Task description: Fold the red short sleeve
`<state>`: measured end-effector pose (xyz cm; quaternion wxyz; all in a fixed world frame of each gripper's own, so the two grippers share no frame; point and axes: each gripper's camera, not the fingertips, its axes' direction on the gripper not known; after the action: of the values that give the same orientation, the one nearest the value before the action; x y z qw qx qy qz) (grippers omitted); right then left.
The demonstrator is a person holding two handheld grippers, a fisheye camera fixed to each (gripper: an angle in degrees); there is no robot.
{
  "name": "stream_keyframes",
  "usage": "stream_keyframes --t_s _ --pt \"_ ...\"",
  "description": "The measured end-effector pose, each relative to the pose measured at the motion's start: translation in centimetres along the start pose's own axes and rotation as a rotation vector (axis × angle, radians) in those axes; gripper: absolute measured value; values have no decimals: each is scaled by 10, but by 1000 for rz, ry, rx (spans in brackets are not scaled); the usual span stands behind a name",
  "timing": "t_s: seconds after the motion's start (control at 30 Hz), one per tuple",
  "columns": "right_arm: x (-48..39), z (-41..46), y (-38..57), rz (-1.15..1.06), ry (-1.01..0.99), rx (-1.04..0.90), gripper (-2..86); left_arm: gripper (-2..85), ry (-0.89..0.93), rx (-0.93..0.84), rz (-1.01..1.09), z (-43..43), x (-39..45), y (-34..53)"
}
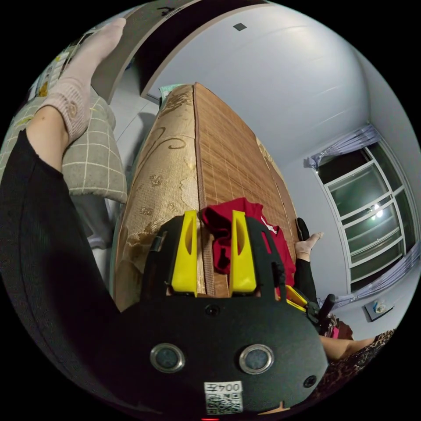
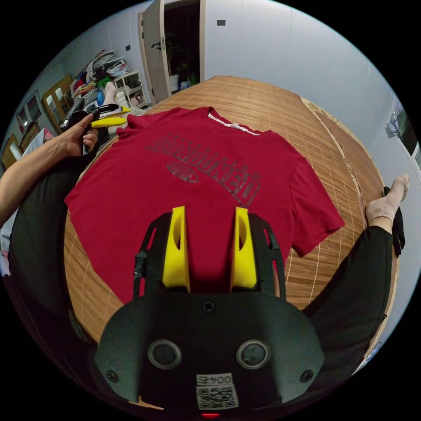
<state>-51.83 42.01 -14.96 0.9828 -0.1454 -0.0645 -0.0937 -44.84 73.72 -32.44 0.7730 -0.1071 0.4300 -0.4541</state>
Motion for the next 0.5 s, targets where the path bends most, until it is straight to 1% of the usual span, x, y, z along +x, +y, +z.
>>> stream_keyframes --t_s 0.33,0.5 --pt "-3 8 13 1 0 -3 158 22 38 33 5 0 -8 3" --pt "-3 12 17 1 -1 -2 158 11 46 62 61 -5 9 5"
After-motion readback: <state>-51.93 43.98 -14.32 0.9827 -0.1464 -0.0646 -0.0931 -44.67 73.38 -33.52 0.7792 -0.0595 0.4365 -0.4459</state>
